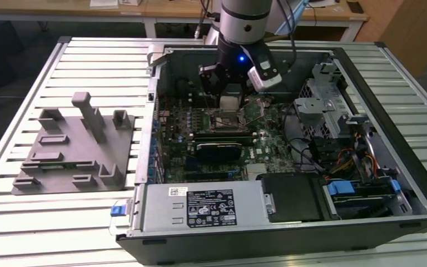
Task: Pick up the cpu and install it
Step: 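Pick up the cpu and move it towards the insertion slot, then place the cpu into insertion slot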
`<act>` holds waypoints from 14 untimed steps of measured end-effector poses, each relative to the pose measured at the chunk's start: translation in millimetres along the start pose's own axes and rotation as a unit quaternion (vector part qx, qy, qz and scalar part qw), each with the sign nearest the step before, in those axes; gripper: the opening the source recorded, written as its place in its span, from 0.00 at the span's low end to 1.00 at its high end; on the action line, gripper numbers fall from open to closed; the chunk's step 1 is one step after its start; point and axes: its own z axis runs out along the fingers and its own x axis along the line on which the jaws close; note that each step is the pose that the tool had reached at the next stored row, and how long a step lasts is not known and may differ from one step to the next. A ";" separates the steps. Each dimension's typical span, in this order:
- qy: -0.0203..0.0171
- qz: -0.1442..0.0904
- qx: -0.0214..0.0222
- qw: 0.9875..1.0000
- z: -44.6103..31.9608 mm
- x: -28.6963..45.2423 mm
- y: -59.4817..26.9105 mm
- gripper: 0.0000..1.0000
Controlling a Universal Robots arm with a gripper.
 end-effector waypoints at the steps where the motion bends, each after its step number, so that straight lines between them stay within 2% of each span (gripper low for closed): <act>1: 0.000 0.000 0.000 1.000 0.2 0.0 0.1 0.54; 14: 0.000 0.000 0.000 1.000 0.8 -0.1 0.1 0.54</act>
